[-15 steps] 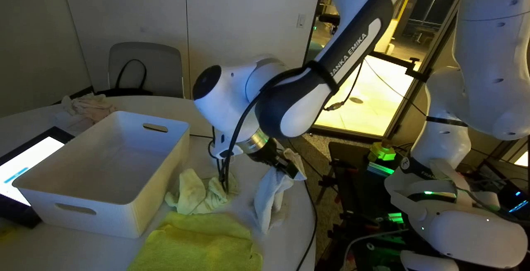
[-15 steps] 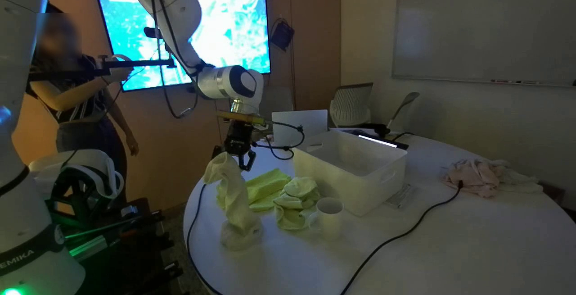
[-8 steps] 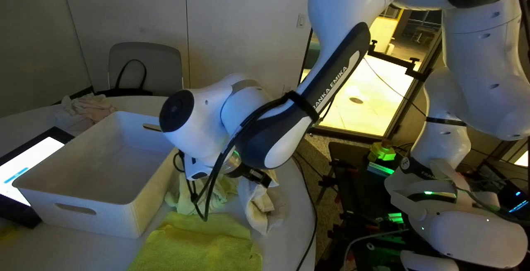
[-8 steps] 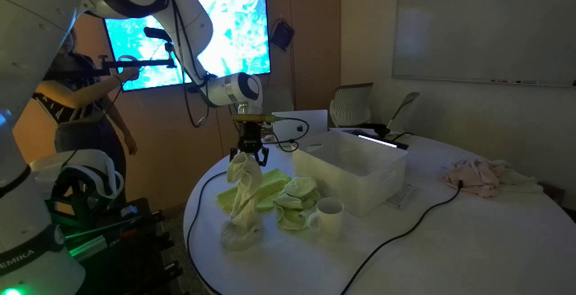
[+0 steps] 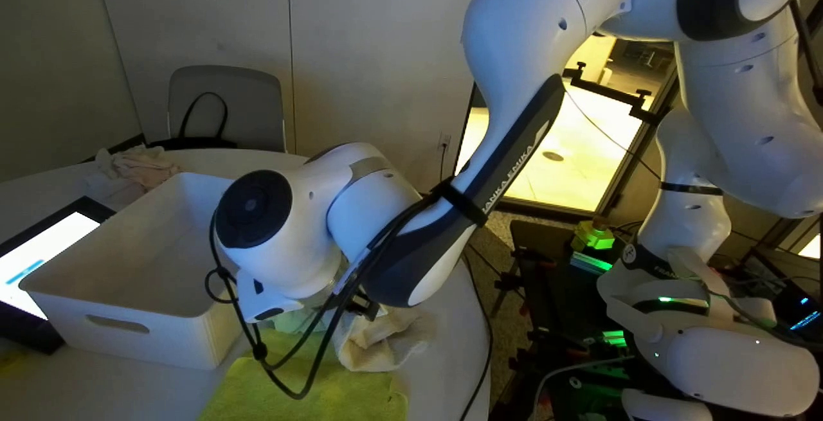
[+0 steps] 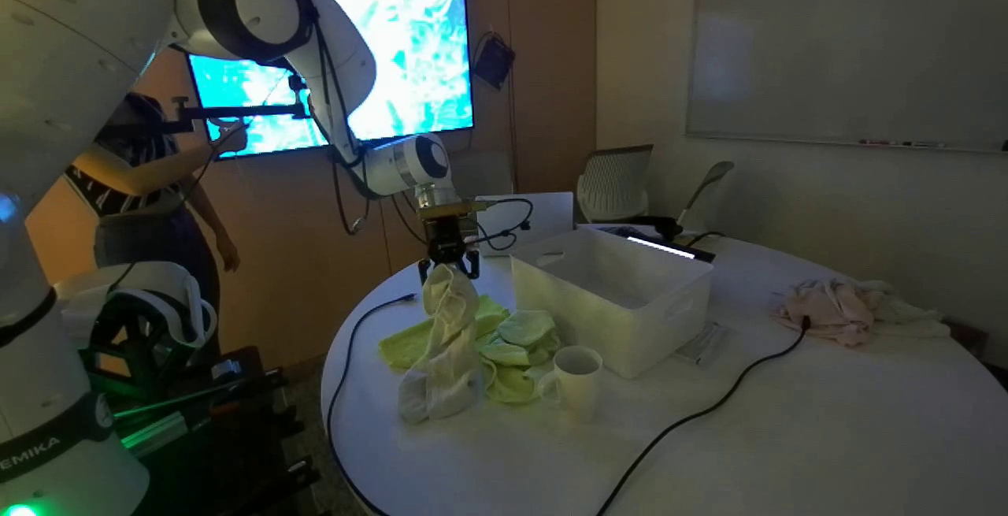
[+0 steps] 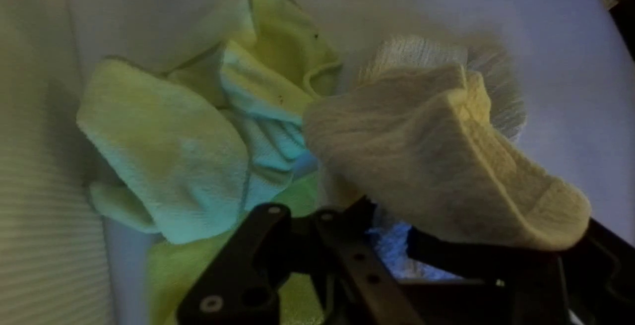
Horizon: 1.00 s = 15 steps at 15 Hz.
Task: Pick up the clothes from the table and put them in the box and pick up the black objects from the table and put them in the cup
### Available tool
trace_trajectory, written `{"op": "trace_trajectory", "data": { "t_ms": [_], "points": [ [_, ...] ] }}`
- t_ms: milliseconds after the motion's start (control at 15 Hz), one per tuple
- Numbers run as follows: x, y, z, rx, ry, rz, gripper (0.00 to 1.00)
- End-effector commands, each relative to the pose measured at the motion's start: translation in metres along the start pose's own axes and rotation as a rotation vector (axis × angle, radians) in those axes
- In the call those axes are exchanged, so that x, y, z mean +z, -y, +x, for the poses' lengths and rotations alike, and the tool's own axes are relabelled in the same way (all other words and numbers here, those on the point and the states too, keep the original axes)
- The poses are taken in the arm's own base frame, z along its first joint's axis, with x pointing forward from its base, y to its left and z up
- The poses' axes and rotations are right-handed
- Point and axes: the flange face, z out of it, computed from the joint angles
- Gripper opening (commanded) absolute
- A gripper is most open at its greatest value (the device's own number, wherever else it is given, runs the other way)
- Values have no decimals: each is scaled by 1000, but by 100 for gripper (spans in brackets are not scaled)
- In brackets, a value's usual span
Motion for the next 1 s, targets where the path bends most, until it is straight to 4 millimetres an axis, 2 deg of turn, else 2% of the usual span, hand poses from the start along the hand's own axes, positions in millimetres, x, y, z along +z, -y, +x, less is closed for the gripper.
{"op": "trace_trajectory", "data": {
  "t_ms": [0,133,267,533,733,933],
  "points": [
    [6,-10,15,-55,-22,-38,29],
    [10,-12,15,-46,-42,-41,32],
    [8,-11,14,-41,-72,-50,47],
    [-16,-4,1,-12,-177,-73,78],
    [-18,14,-14,8,-233,-55,99],
    [4,43,-31,26,-249,-11,100]
  ]
}}
